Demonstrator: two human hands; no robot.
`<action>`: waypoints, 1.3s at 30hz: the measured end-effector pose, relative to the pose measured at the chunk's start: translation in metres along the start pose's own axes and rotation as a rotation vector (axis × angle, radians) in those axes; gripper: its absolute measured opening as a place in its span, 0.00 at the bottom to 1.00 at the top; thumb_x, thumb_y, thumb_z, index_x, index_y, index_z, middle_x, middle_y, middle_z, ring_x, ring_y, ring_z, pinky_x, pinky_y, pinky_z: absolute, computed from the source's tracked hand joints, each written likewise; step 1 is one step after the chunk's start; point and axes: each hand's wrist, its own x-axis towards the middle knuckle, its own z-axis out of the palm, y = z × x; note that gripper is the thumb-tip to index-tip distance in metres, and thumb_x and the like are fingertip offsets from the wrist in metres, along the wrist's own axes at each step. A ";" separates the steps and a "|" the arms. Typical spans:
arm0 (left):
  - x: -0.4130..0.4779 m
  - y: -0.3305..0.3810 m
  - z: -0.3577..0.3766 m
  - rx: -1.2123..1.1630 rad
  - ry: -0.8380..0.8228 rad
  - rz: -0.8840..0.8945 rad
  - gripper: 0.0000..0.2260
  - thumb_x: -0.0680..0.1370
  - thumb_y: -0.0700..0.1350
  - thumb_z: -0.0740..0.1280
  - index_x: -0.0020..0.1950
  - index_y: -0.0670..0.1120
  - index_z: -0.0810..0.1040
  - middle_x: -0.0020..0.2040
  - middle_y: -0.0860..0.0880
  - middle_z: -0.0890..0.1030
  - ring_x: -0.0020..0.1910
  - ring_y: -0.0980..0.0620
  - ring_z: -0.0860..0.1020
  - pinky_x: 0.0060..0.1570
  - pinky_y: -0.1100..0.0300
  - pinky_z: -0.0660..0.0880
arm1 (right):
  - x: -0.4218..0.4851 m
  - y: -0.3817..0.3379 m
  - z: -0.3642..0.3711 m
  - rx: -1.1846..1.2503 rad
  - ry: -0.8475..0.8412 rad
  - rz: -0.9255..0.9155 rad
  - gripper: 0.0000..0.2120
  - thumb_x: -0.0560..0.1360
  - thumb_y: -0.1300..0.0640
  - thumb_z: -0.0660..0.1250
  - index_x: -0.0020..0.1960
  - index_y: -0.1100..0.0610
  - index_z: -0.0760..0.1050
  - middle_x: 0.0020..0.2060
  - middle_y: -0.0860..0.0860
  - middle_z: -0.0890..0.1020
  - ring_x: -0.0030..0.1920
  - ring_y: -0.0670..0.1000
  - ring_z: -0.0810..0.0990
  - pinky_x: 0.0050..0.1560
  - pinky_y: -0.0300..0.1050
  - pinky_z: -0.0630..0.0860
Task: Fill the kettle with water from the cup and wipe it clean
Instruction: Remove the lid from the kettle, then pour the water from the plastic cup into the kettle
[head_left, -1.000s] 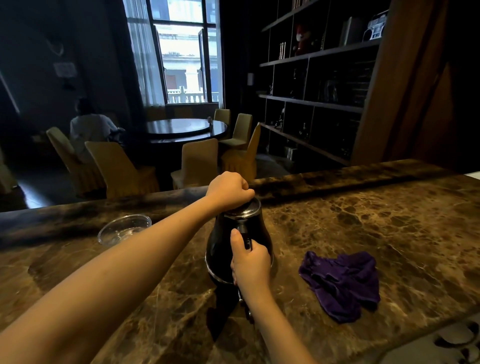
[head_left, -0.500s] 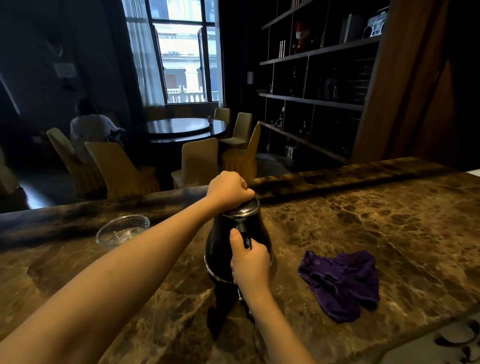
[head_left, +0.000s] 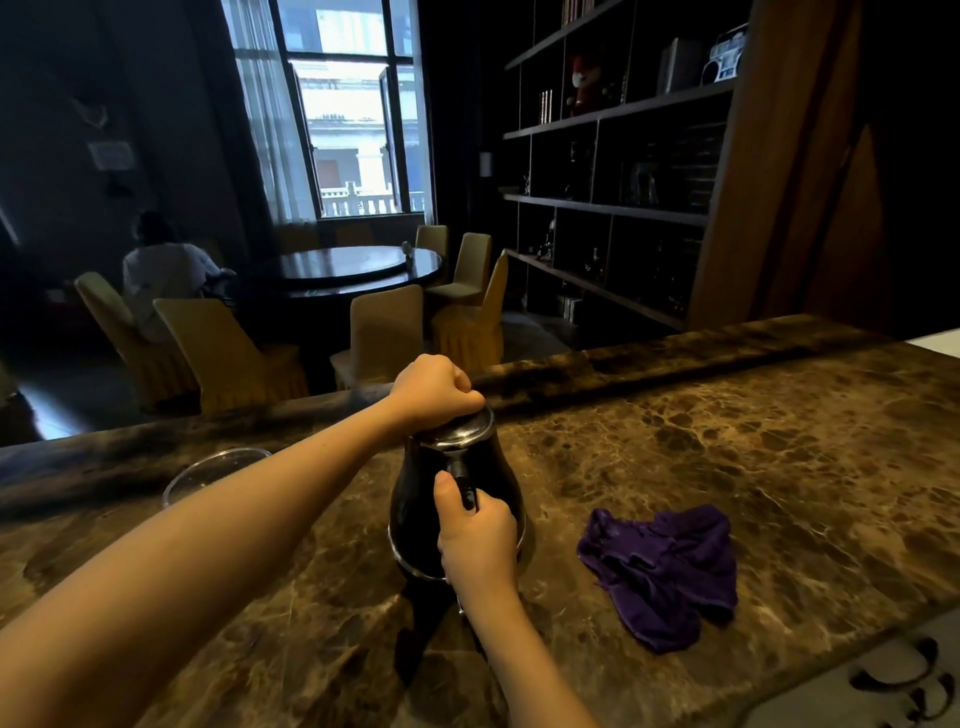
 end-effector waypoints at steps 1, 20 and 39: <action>0.001 0.000 -0.003 -0.085 0.031 -0.012 0.12 0.70 0.43 0.67 0.26 0.43 0.76 0.24 0.49 0.70 0.23 0.59 0.69 0.27 0.66 0.66 | -0.001 0.000 -0.001 0.000 -0.005 -0.007 0.19 0.72 0.46 0.63 0.25 0.51 0.68 0.17 0.45 0.70 0.23 0.46 0.69 0.30 0.43 0.65; -0.071 -0.023 -0.052 -0.032 0.404 0.125 0.19 0.72 0.41 0.66 0.21 0.50 0.69 0.22 0.51 0.69 0.23 0.61 0.71 0.25 0.72 0.65 | 0.005 0.006 -0.001 -0.044 0.007 -0.016 0.23 0.66 0.37 0.61 0.21 0.52 0.68 0.18 0.47 0.69 0.25 0.53 0.71 0.31 0.50 0.68; -0.207 -0.155 0.066 0.348 0.317 -0.008 0.17 0.70 0.52 0.58 0.24 0.46 0.74 0.26 0.49 0.74 0.25 0.50 0.74 0.24 0.62 0.64 | 0.008 -0.001 -0.007 -0.017 -0.086 0.006 0.23 0.73 0.45 0.61 0.22 0.52 0.67 0.16 0.46 0.69 0.22 0.51 0.69 0.29 0.46 0.66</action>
